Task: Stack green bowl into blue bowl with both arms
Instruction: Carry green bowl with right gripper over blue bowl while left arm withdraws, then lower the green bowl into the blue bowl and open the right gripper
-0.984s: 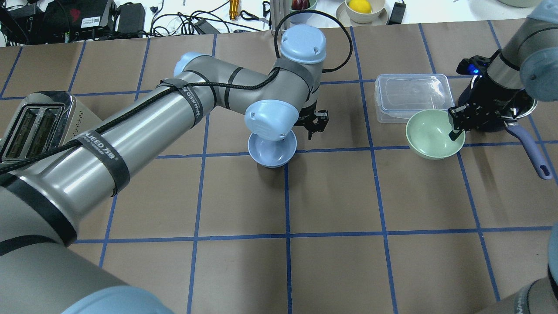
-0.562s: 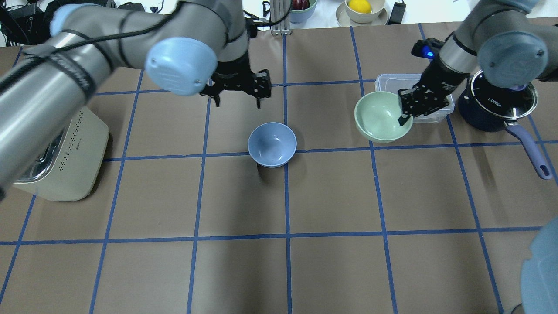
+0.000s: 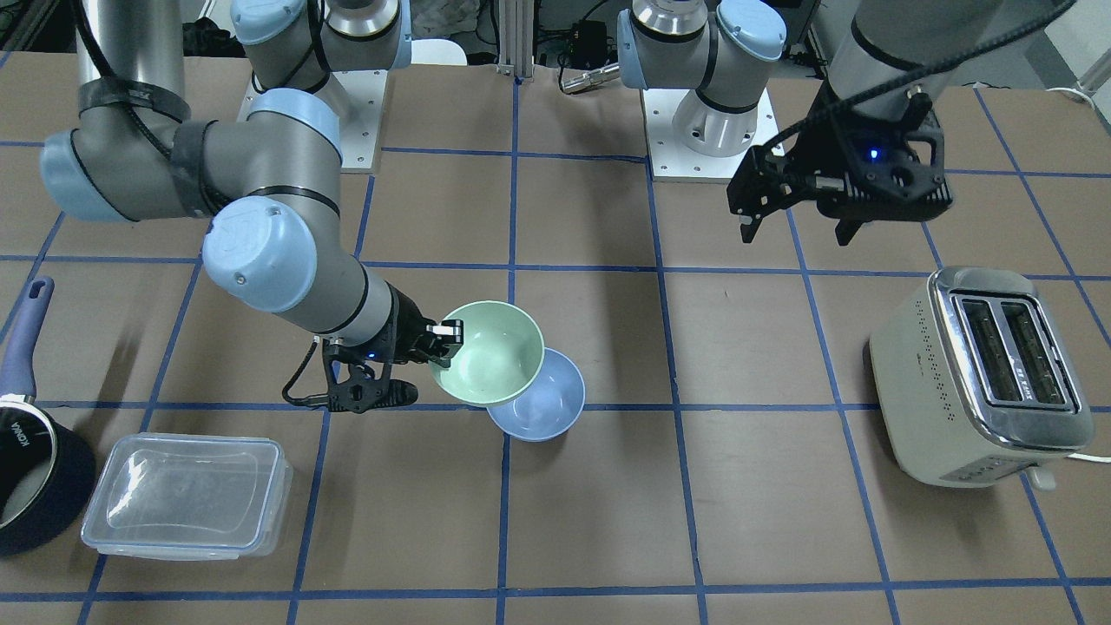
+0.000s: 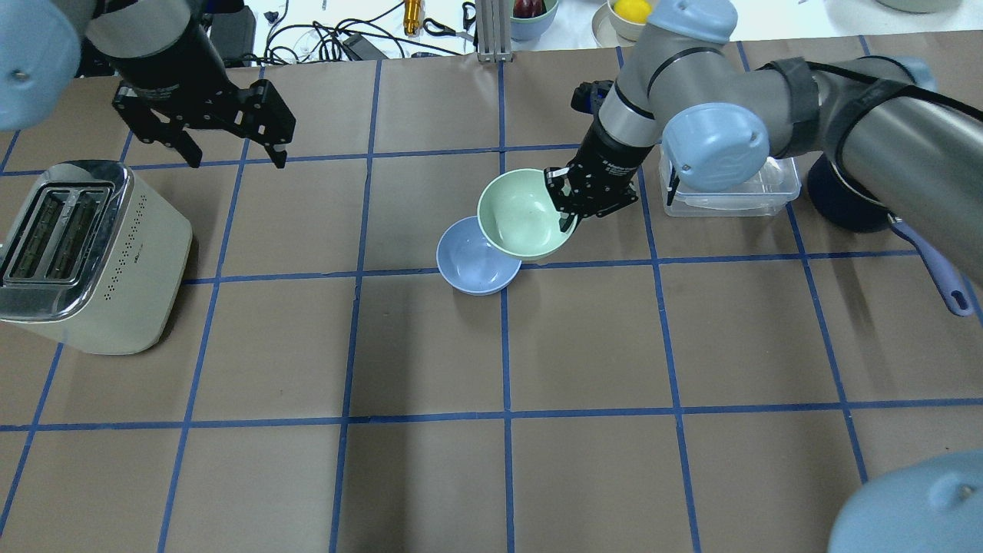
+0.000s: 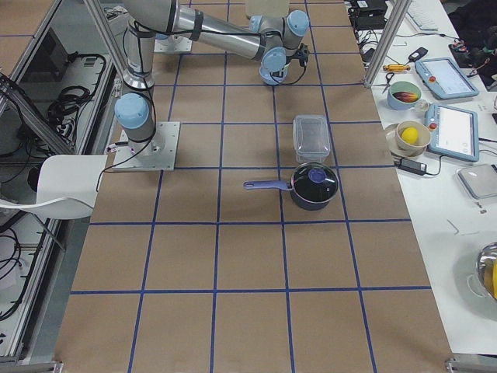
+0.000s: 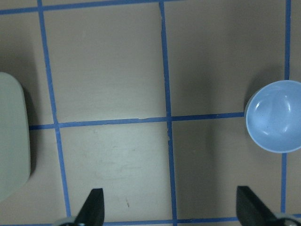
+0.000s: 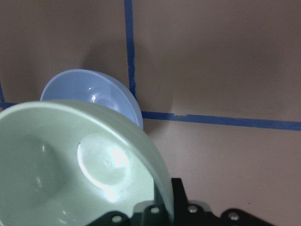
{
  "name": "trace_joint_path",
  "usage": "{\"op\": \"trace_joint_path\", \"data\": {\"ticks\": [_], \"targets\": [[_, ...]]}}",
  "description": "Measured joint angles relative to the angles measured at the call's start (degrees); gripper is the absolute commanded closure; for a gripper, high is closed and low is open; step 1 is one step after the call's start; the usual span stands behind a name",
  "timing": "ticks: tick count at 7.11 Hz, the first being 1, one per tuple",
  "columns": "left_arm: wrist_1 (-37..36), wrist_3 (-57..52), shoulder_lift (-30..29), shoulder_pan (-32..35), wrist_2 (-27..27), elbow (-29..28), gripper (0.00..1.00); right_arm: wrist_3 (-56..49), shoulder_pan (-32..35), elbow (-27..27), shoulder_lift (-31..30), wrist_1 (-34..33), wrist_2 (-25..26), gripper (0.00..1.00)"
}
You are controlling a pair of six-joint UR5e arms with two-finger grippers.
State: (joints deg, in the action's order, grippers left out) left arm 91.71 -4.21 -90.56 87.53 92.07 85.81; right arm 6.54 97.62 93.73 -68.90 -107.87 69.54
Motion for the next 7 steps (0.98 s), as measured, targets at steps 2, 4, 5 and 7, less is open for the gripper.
{"op": "trace_joint_path", "data": {"ticks": [2, 4, 5, 7], "targets": [[-0.3, 1.4, 1.7, 0.2, 0.1, 1.3, 0.00, 4.6, 2.8, 0.1, 2.4, -4.1, -1.1, 1.00], [-4.7, 1.0, 1.2, 0.5, 0.0, 2.5, 0.00, 5.5, 3.6, 0.1, 4.5, -6.2, -1.0, 1.00], [-7.0, 0.9, 1.1, 0.5, 0.0, 3.2, 0.00, 5.6, 3.7, 0.1, 5.3, -6.5, -0.9, 1.00], [-8.9, 1.1, 1.0, 0.9, -0.2, 3.9, 0.00, 5.8, 3.7, 0.1, 6.0, -6.5, -1.2, 1.00]]}}
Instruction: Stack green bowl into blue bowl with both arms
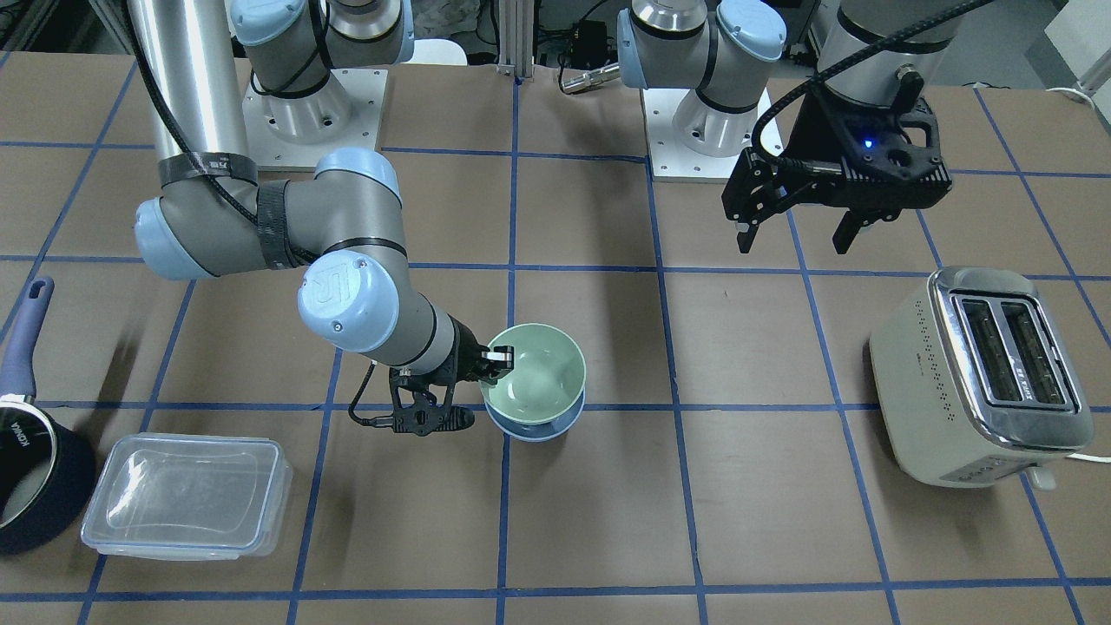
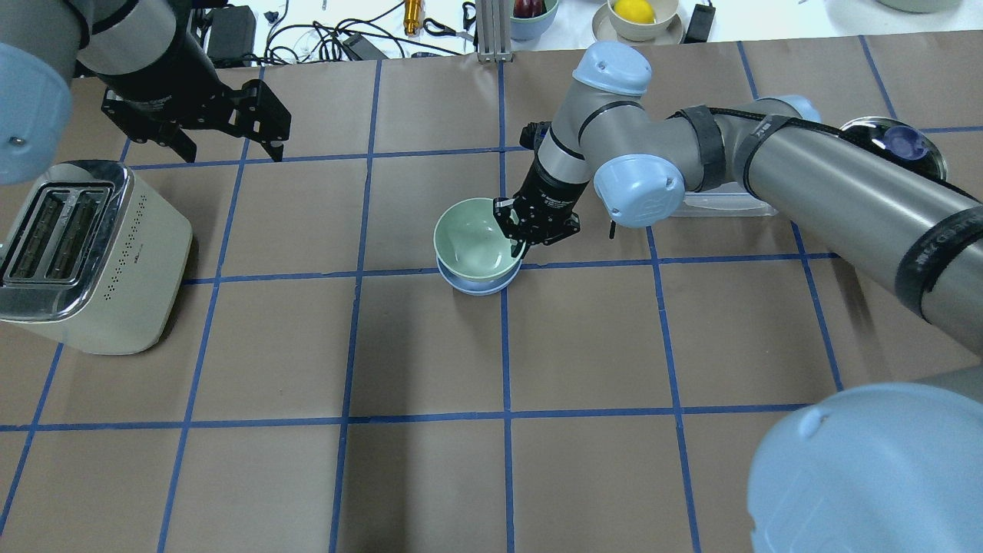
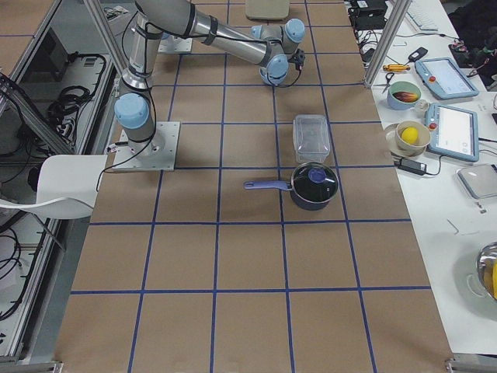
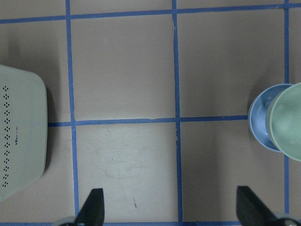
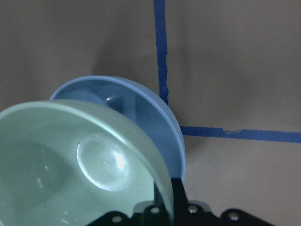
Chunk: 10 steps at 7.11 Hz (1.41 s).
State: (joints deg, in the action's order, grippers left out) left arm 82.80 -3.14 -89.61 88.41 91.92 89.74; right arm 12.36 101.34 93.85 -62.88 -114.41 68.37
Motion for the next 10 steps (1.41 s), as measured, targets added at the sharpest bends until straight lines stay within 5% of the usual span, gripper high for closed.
{"op": "trace_joint_path", "data": {"ticks": [1, 4, 8, 10], "targets": [[-0.2, -0.1, -0.1, 0.5, 0.1, 0.2, 0.00, 0.0, 0.0, 0.0, 0.1, 0.0, -0.1, 1.00], [-0.3, -0.1, -0.2, 0.9, 0.2, 0.3, 0.00, -0.2, 0.0, -0.3, 0.4, -1.6, -0.1, 0.13], [-0.3, -0.1, -0.2, 1.0, 0.2, 0.3, 0.00, -0.1, -1.2, -2.4, -1.3, -1.0, 0.7, 0.00], [-0.4, -0.1, -0.1, 1.0, 0.2, 0.3, 0.00, -0.5, -3.5, -5.0, -6.1, 8.0, 5.8, 0.00]]}}
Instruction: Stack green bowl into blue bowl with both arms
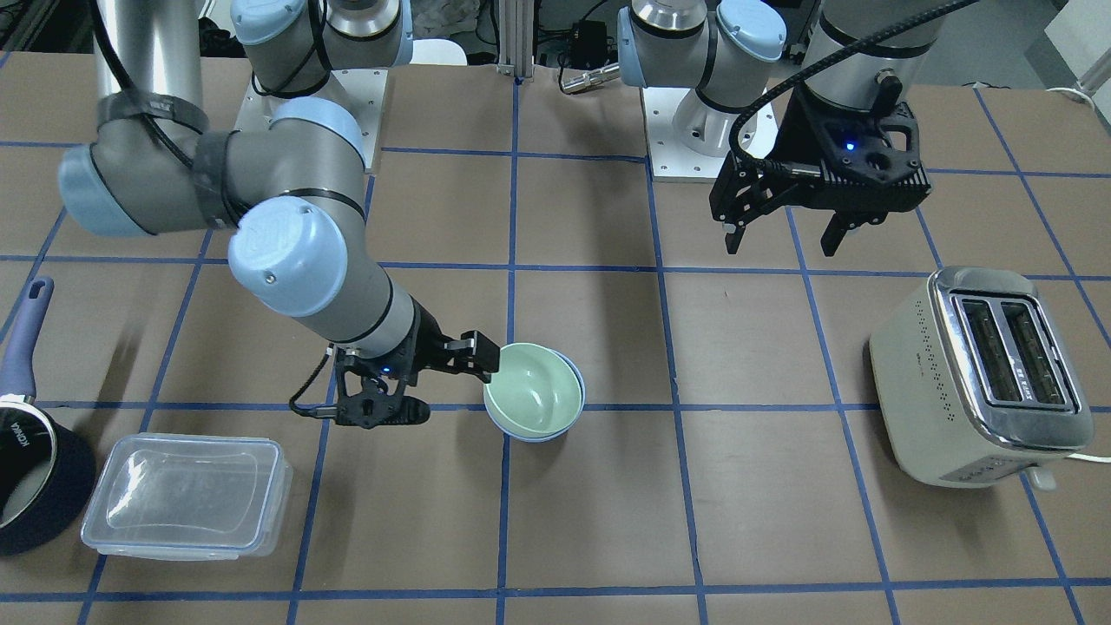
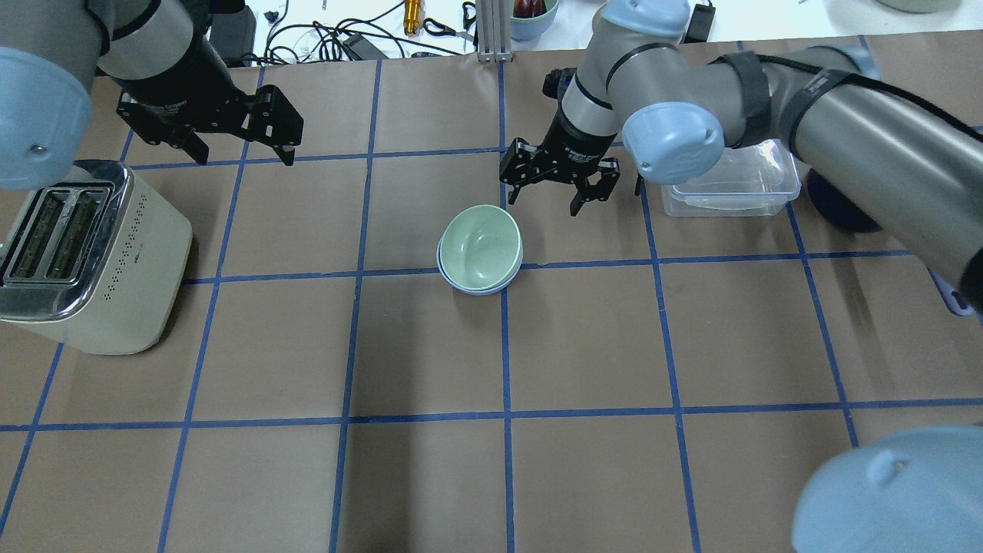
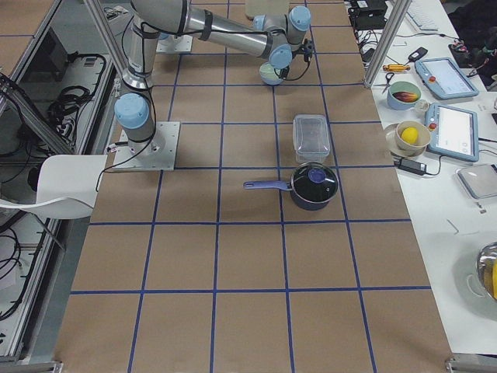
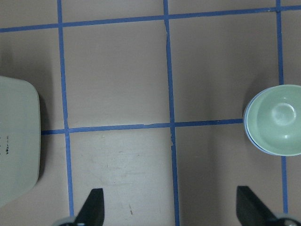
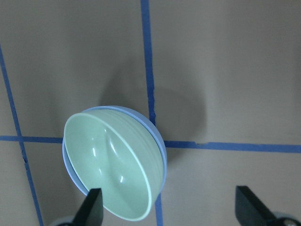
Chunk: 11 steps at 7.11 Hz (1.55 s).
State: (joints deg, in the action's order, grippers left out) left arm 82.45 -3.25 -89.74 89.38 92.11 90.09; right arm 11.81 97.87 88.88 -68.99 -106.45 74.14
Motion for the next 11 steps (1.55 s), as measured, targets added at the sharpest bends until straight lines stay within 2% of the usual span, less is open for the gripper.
{"op": "trace_joint_path", "data": {"ticks": [3, 5, 7, 11], "targets": [[0.0, 0.1, 0.0, 0.0, 0.0, 0.0, 0.00, -1.6, -6.5, -0.9, -11.9, 16.5, 8.9, 0.00], [0.0, 0.2, 0.0, -0.2, -0.2, -0.4, 0.00, -1.8, -7.6, -1.1, -18.4, 23.5, 12.9, 0.00], [-0.1, 0.1, 0.3, -1.0, -0.4, -1.3, 0.00, -1.8, -7.8, -1.2, -21.0, 25.6, 14.8, 0.00], [0.4, 0.8, 1.4, -1.9, -0.4, -1.4, 0.00, -1.7, -7.6, -1.3, -21.7, 26.0, 15.6, 0.00]]}}
